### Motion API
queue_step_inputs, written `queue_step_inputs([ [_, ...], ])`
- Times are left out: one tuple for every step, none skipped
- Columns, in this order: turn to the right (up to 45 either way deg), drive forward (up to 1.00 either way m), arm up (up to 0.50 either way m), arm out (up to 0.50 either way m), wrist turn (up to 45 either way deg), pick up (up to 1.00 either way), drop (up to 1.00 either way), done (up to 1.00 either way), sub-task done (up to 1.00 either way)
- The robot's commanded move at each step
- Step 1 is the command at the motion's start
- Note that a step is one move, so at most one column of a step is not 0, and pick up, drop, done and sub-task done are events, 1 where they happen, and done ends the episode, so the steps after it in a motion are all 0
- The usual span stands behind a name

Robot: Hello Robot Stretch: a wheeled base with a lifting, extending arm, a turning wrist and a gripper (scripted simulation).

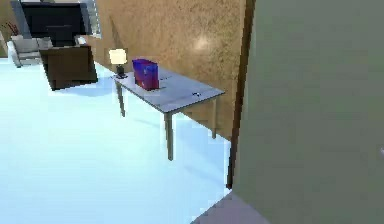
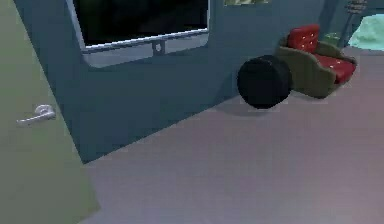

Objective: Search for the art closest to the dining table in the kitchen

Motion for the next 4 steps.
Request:
queue_step_inputs([
  [-45.0, 0.00, 0.00, 0.00, 0.0, 0.00, 0.00, 0.00, 0.00],
  [0.0, 1.00, 0.00, 0.00, 0.0, 0.00, 0.00, 0.00, 0.00],
  [0.0, 0.15, 0.00, 0.00, 0.0, 0.00, 0.00, 0.00, 0.00],
  [-24.0, 0.00, 0.00, 0.00, 0.0, 0.00, 0.00, 0.00, 0.00],
])
